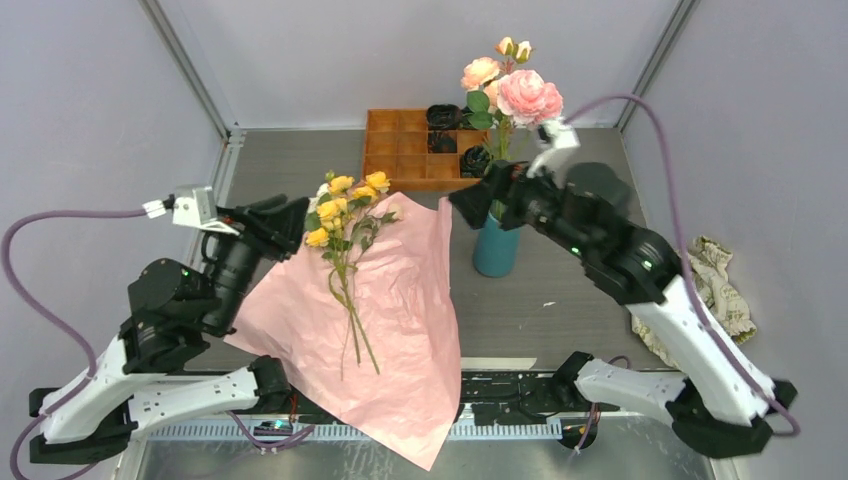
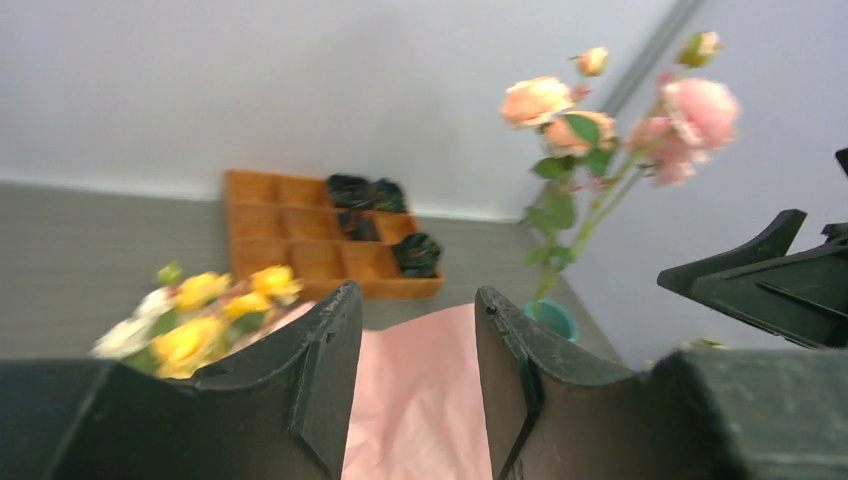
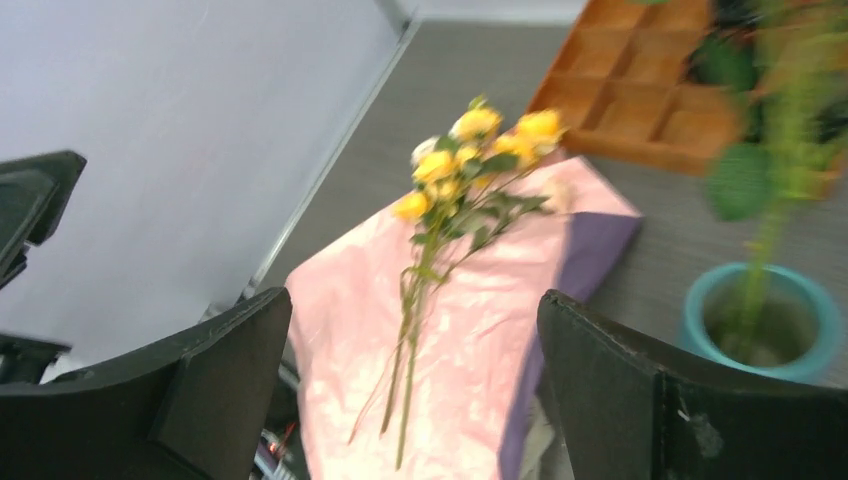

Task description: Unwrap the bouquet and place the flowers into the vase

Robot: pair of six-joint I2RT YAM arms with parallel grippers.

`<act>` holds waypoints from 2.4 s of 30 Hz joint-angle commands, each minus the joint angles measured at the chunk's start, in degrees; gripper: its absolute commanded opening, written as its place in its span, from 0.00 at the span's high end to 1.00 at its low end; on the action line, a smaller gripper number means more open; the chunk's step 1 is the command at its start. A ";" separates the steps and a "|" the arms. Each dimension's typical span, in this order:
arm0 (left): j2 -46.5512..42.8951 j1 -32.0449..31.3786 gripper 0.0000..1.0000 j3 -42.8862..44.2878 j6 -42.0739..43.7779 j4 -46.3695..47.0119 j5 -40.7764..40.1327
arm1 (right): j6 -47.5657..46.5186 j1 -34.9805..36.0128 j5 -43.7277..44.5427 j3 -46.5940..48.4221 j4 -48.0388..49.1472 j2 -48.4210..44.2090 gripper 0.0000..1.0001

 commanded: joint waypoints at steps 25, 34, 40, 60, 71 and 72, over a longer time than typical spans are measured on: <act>-12.17 0.03 0.57 4.76 -10.20 -30.57 -17.11 | 3.48 24.39 6.78 41.10 -12.87 70.21 0.23; -14.34 0.08 0.57 4.23 -10.51 -32.57 -18.06 | 3.89 19.76 4.79 48.99 -12.32 80.46 0.25; -15.67 0.09 0.57 3.71 -10.20 -33.18 -19.09 | 3.75 18.53 1.97 54.54 -12.18 85.39 0.27; -17.33 0.09 0.57 3.03 -10.17 -33.27 -19.63 | 5.68 19.02 2.32 52.83 -11.79 87.41 0.71; -17.20 0.07 0.58 3.68 -10.88 -33.27 -17.70 | 0.42 27.24 11.87 49.15 -10.15 76.26 0.99; -17.00 0.09 0.58 3.87 -10.98 -33.27 -17.50 | 0.08 27.89 12.43 48.80 -9.93 74.88 0.99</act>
